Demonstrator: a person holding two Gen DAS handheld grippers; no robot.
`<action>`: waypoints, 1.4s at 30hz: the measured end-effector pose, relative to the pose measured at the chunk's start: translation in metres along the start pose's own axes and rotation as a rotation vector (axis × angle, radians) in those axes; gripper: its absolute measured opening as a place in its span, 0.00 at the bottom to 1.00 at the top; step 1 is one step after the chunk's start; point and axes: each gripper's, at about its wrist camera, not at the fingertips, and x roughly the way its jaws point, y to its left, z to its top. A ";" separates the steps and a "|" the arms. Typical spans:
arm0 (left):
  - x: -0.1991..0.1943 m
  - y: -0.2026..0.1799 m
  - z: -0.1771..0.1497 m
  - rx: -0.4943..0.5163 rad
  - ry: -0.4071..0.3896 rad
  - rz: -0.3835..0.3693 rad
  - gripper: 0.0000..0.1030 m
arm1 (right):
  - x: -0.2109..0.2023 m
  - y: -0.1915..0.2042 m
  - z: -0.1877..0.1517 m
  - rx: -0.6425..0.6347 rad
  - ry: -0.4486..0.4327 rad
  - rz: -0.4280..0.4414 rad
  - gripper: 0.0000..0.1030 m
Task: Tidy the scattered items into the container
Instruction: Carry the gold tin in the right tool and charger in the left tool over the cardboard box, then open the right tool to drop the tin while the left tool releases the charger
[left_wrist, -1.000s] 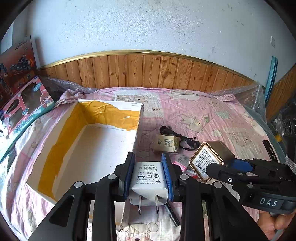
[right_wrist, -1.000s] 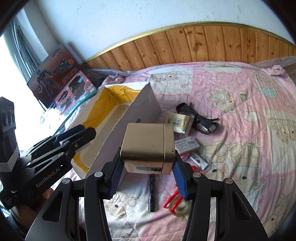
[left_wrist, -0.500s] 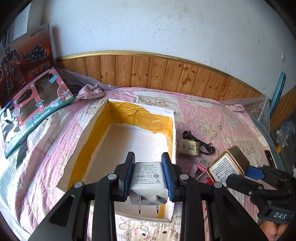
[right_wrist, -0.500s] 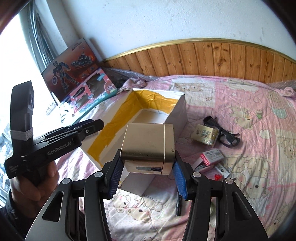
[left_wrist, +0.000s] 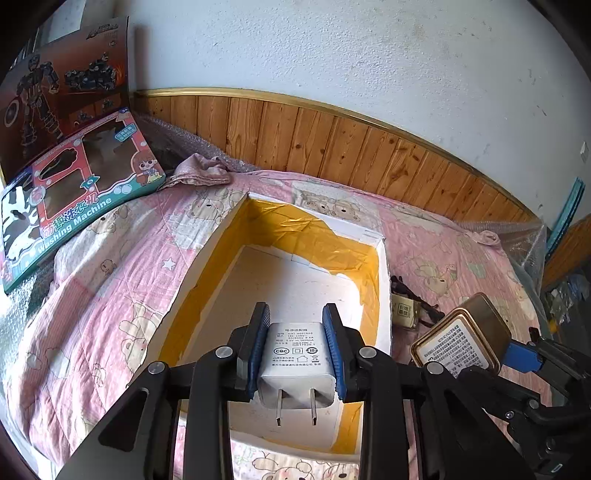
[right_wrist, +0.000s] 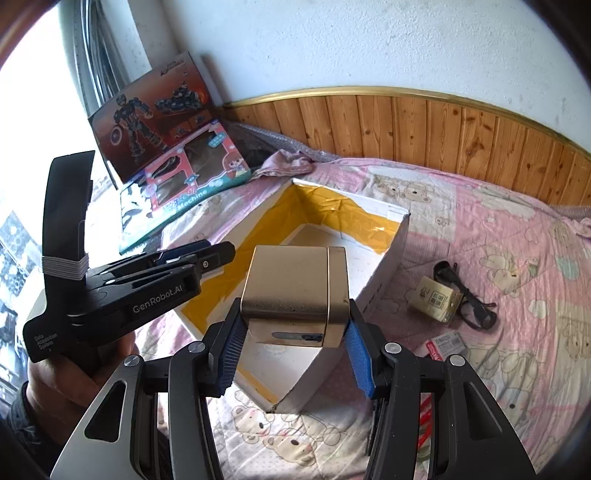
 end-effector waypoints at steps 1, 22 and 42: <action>0.002 0.001 0.002 -0.002 0.002 -0.001 0.30 | 0.005 0.000 0.003 0.001 0.009 -0.001 0.52; 0.068 0.035 0.035 -0.078 0.076 0.069 0.30 | 0.101 -0.002 0.054 -0.094 0.121 -0.138 0.52; 0.120 0.031 0.050 -0.041 0.154 0.119 0.51 | 0.146 -0.016 0.066 -0.162 0.156 -0.226 0.53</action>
